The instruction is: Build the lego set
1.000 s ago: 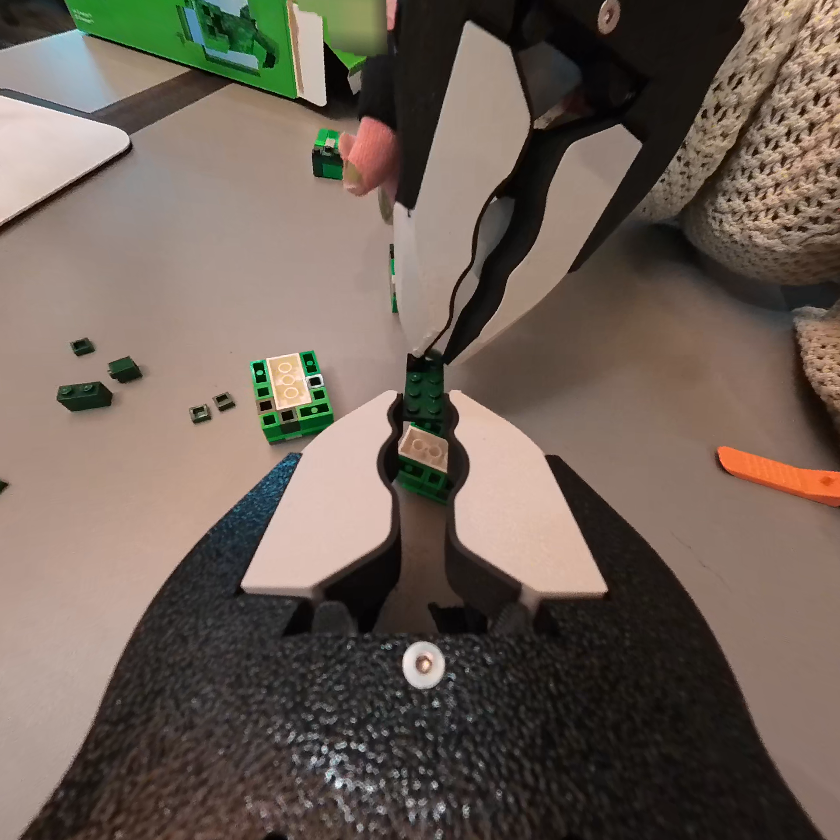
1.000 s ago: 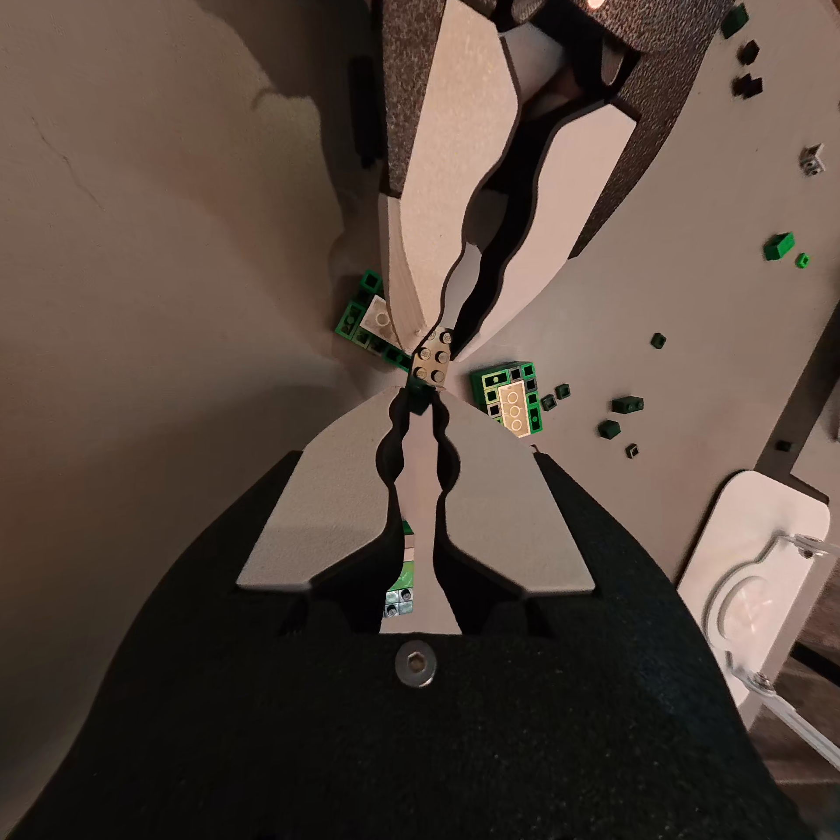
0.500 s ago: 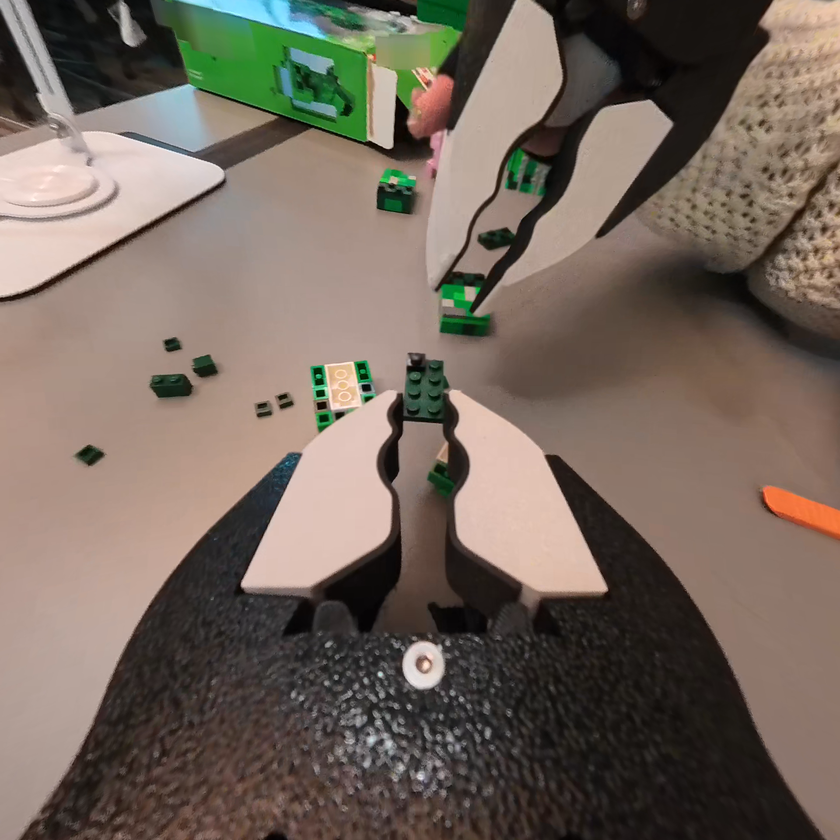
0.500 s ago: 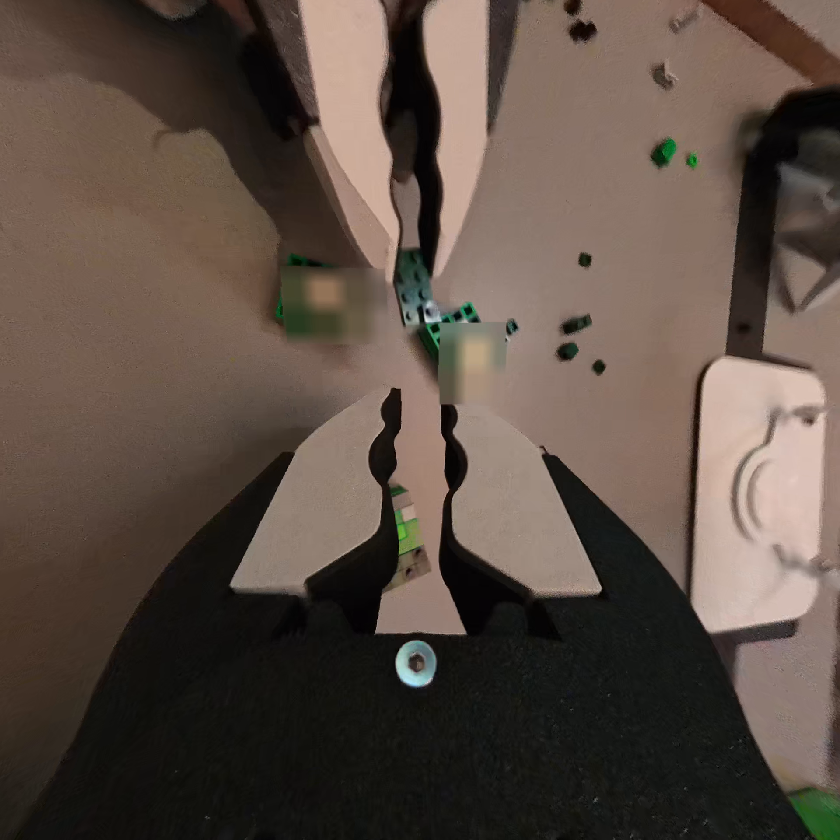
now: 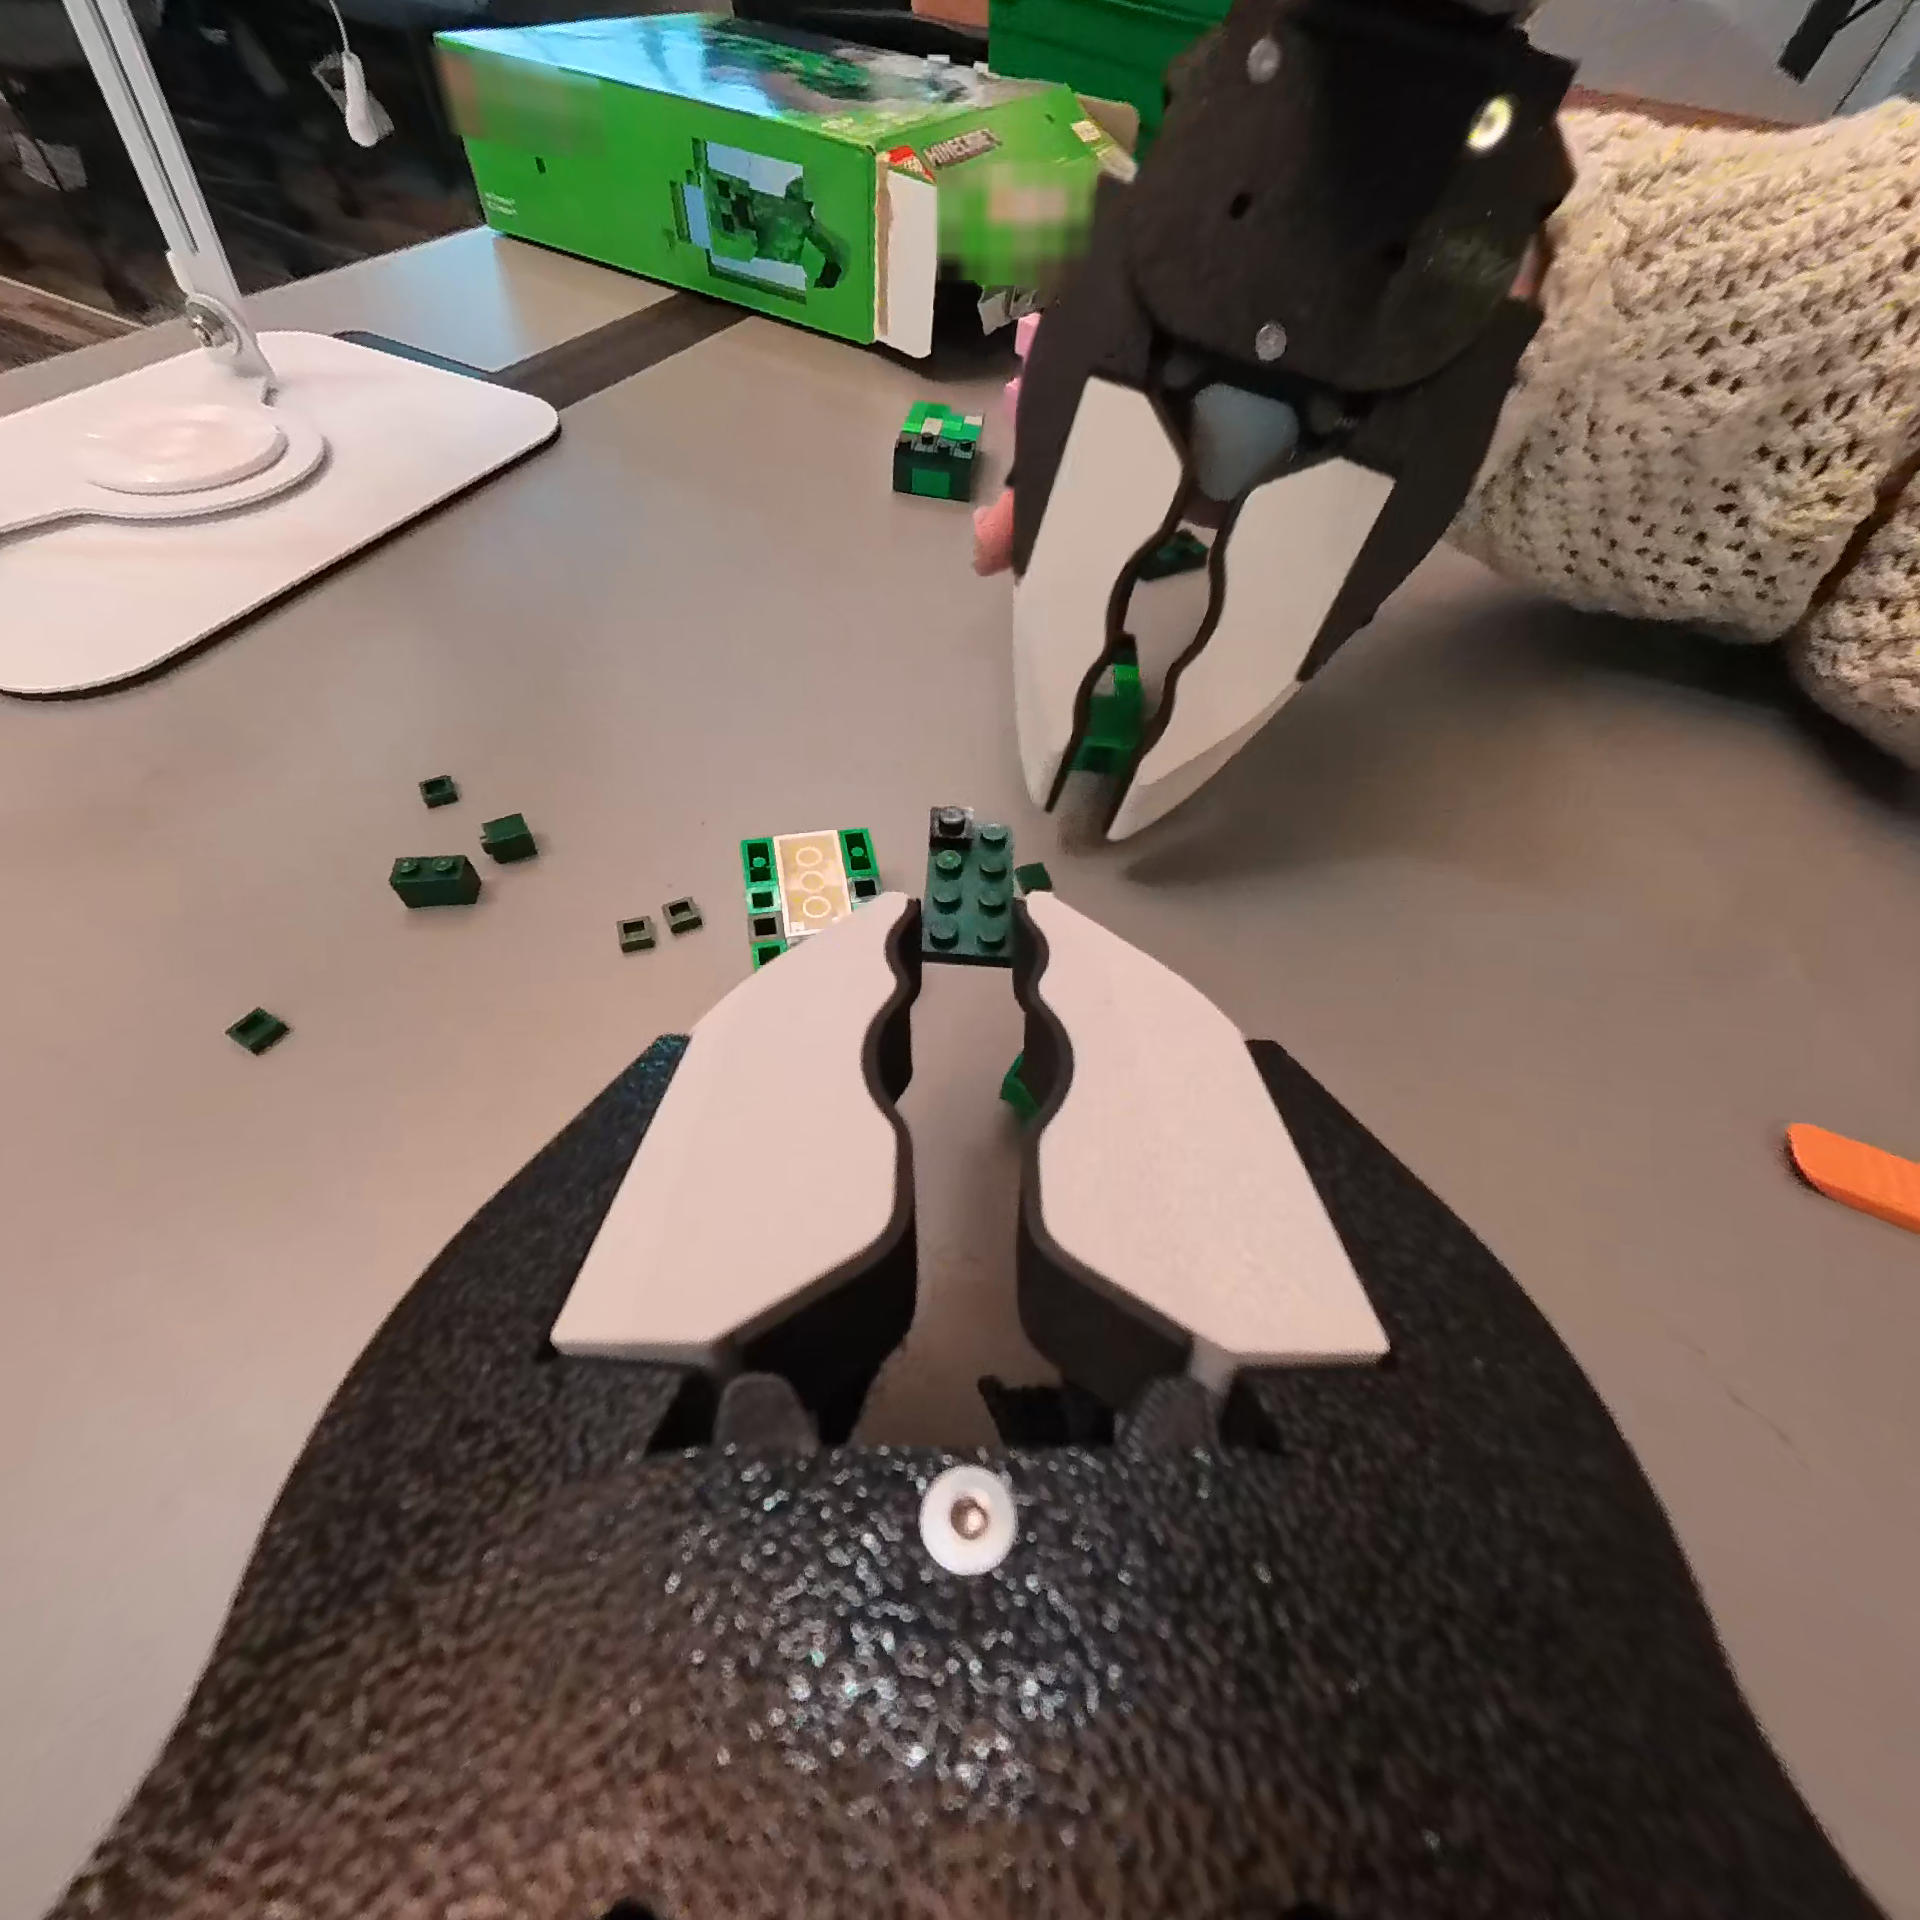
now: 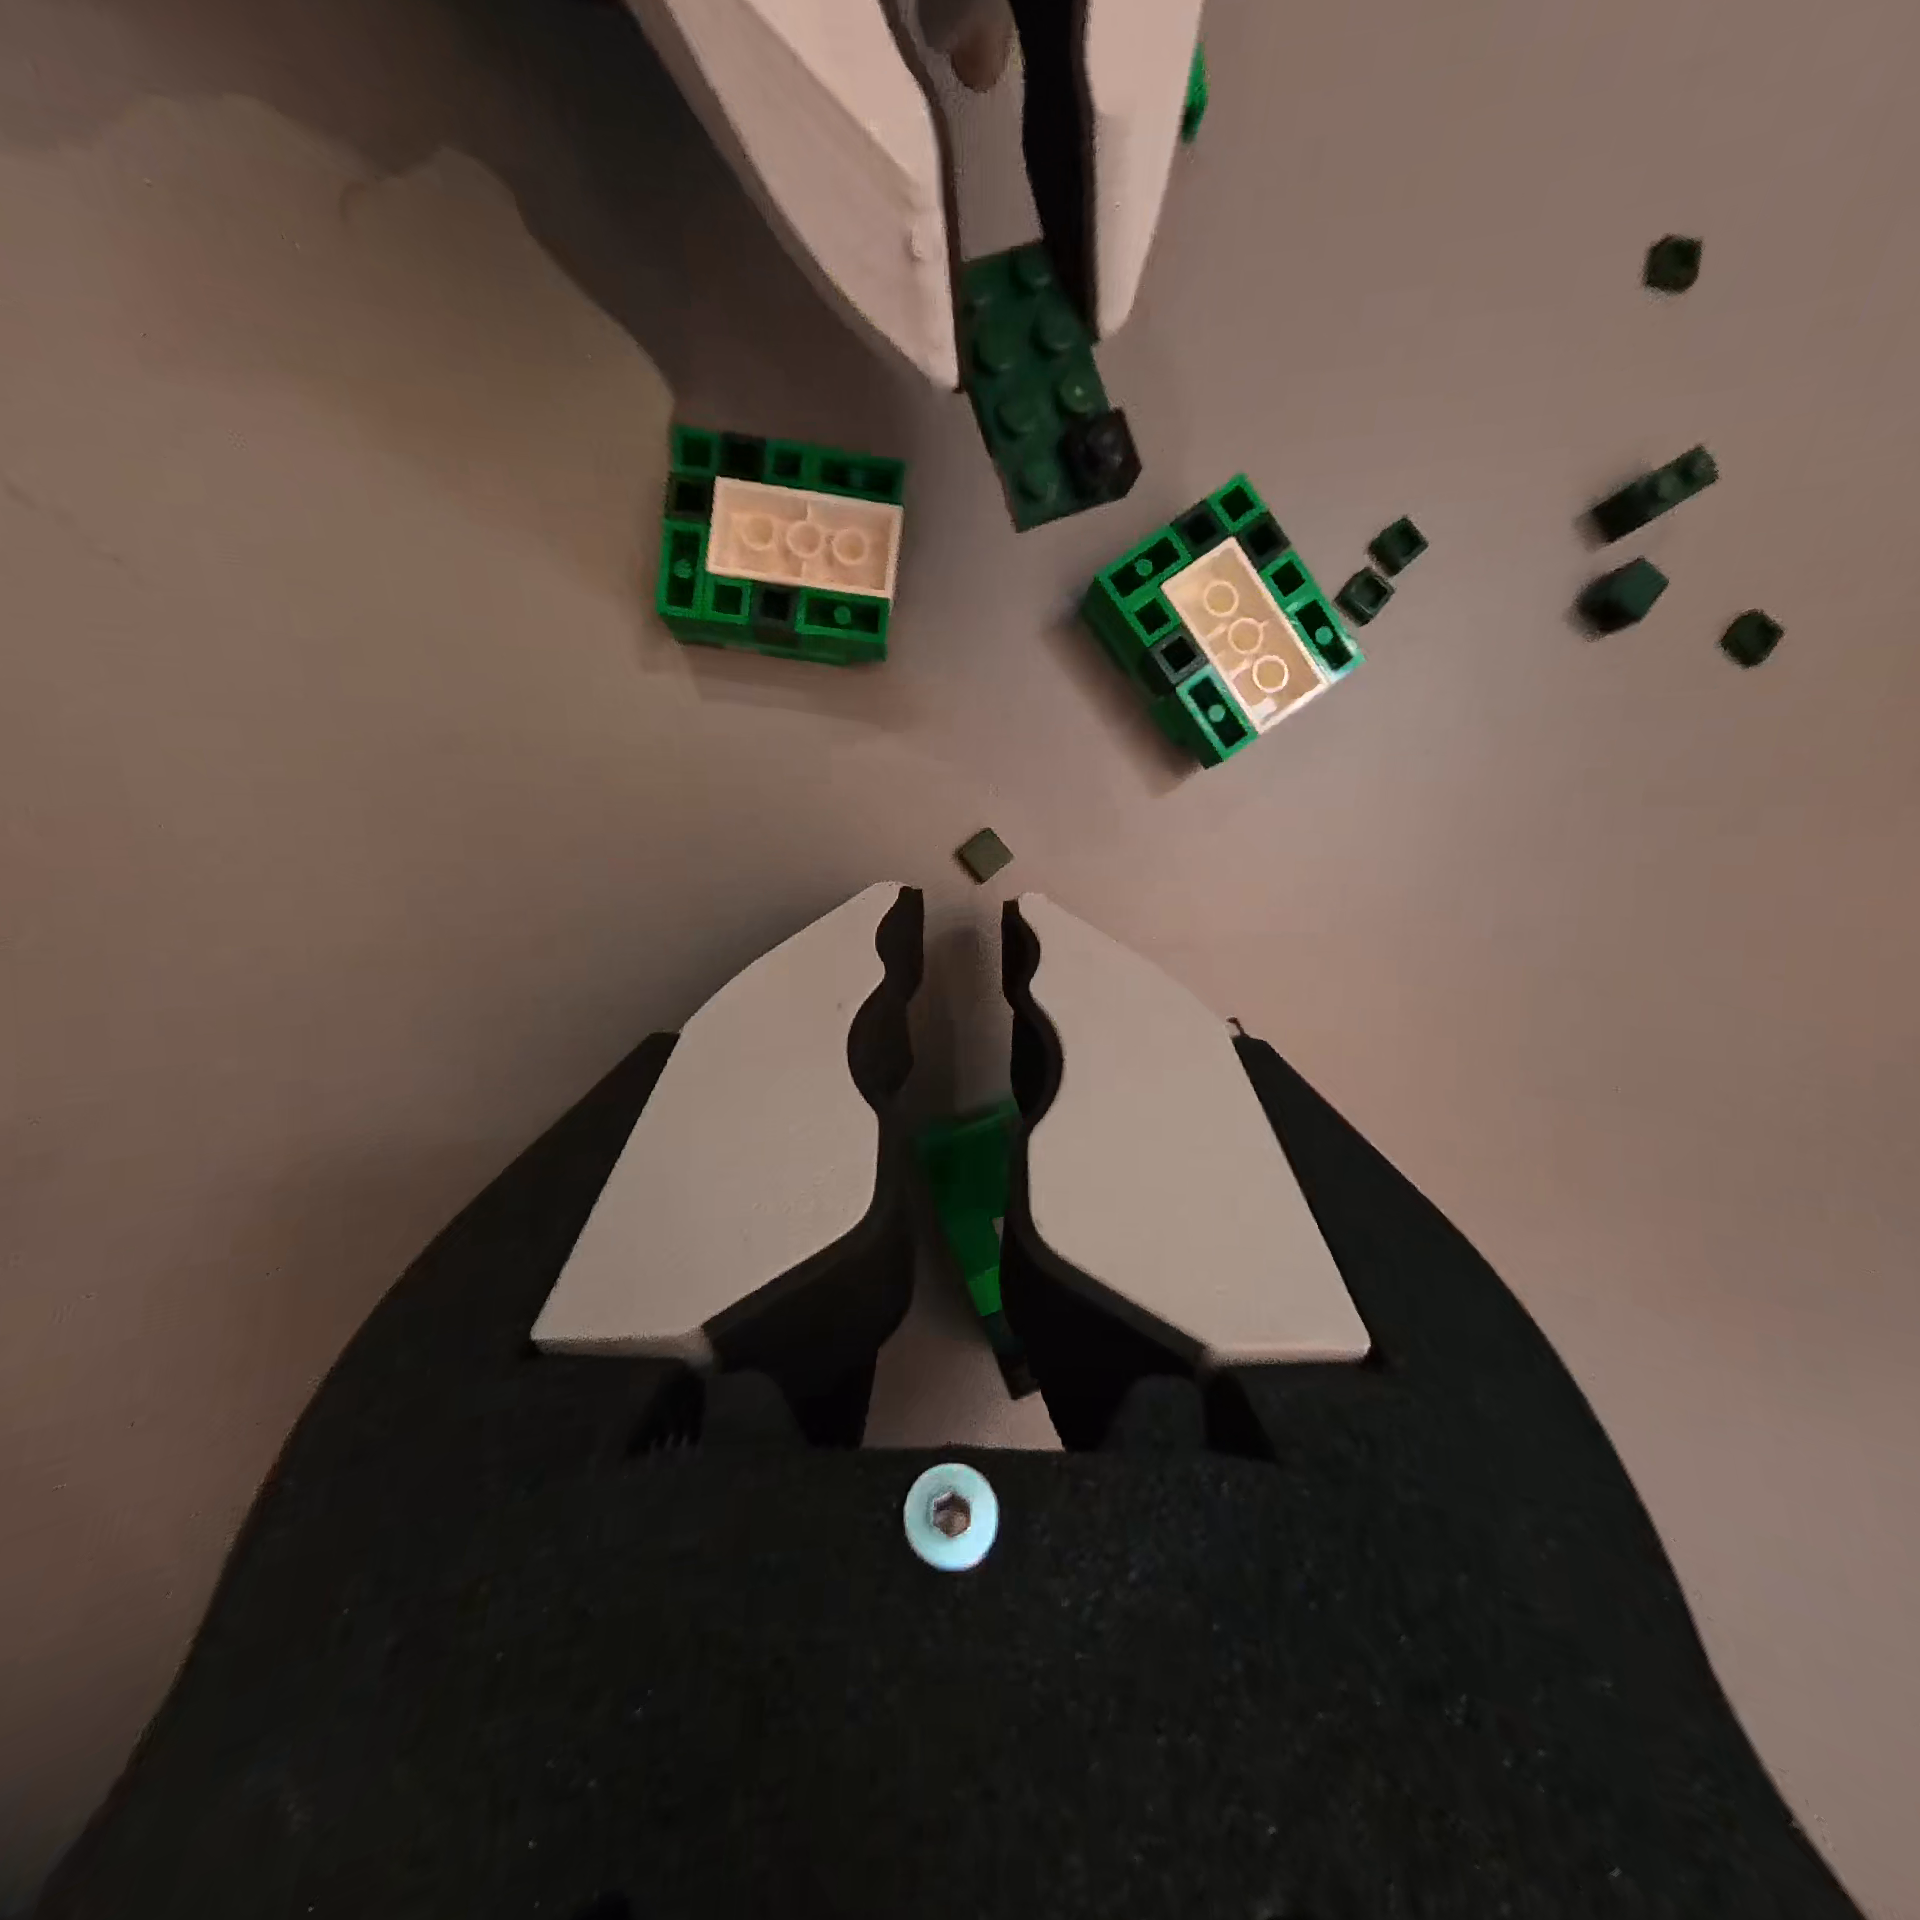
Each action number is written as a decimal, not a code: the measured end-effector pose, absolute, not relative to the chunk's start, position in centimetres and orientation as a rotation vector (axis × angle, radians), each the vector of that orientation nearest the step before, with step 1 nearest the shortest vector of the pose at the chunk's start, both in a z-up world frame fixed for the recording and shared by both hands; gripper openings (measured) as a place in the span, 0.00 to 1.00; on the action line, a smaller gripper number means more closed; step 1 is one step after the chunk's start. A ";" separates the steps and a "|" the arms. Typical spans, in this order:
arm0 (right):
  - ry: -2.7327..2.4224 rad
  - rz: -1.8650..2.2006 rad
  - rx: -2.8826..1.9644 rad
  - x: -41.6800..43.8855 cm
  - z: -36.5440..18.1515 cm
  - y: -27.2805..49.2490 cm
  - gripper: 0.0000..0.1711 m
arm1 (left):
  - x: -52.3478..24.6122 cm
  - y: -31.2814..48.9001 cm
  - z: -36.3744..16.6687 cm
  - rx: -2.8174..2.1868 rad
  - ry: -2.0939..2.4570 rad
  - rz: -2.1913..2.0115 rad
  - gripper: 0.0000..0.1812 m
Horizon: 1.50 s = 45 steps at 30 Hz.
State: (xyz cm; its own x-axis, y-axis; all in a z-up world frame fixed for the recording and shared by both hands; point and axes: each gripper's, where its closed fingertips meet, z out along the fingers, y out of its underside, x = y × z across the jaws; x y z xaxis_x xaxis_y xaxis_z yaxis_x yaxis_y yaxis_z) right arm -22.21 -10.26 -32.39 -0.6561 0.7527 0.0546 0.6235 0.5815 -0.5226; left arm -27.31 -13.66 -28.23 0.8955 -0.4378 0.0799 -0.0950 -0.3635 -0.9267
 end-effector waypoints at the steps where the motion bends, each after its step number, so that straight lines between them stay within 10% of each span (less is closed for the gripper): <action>1: -2.536 0.661 -1.153 -22.3 -32.6 -10.2 0.08 | -27.3 -13.7 -28.2 -1.926 0.394 -0.380 0.09; 45: -1.839 0.718 -1.674 -23.0 -33.5 -10.3 0.00 | -27.3 -15.8 -28.0 -1.901 -0.084 0.035 0.09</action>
